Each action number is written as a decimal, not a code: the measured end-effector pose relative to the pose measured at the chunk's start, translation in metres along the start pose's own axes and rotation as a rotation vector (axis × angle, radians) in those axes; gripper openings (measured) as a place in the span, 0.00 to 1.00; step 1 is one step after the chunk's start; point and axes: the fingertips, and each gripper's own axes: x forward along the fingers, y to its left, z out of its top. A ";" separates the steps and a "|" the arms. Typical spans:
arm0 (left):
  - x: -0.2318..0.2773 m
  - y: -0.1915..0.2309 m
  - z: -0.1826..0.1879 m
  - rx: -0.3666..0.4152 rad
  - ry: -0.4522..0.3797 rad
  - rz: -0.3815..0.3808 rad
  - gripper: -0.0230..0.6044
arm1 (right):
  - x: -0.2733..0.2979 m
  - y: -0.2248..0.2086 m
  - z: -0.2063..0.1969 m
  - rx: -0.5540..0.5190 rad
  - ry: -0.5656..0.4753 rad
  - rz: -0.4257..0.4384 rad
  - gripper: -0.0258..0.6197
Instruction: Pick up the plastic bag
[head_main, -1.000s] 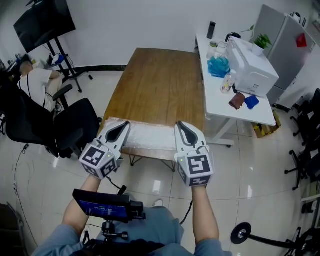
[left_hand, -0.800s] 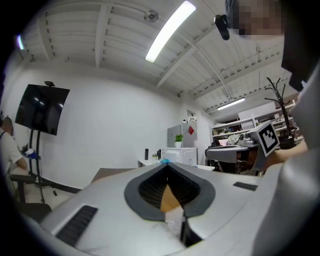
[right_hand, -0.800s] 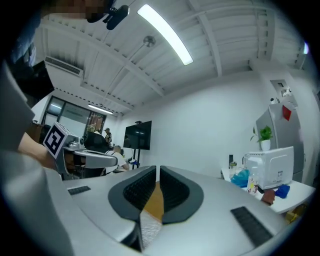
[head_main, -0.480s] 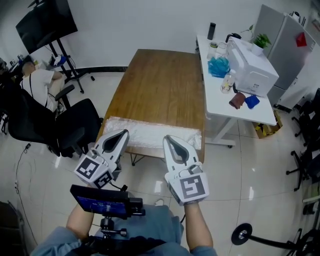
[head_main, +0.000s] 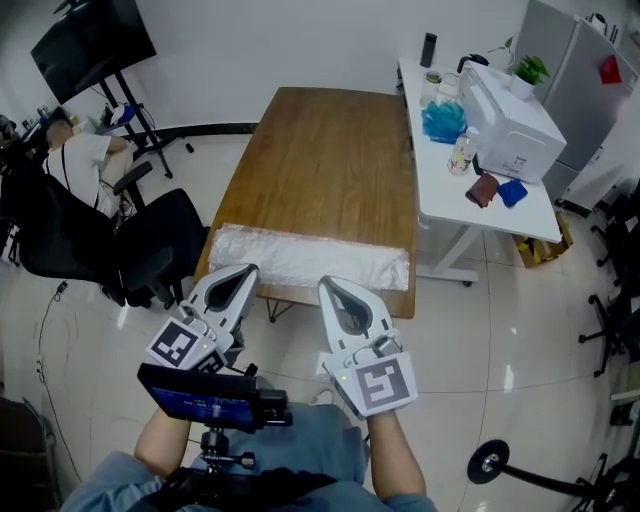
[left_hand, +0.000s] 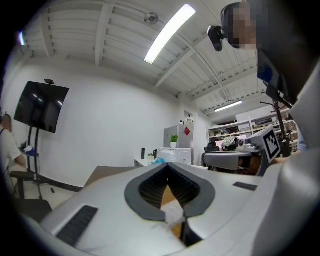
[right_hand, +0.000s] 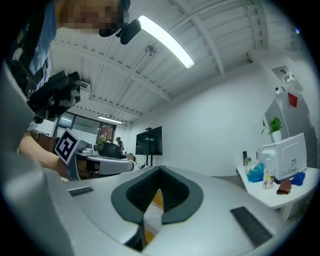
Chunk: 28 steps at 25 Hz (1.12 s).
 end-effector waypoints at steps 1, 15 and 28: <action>0.002 -0.001 0.000 0.004 0.002 -0.001 0.05 | 0.000 0.000 -0.001 -0.002 0.005 0.004 0.04; 0.012 0.006 0.002 -0.014 0.006 0.013 0.05 | 0.004 -0.001 -0.003 -0.023 0.019 0.005 0.04; -0.001 0.015 -0.006 -0.062 0.032 0.045 0.05 | 0.008 0.006 -0.005 -0.039 0.026 0.026 0.04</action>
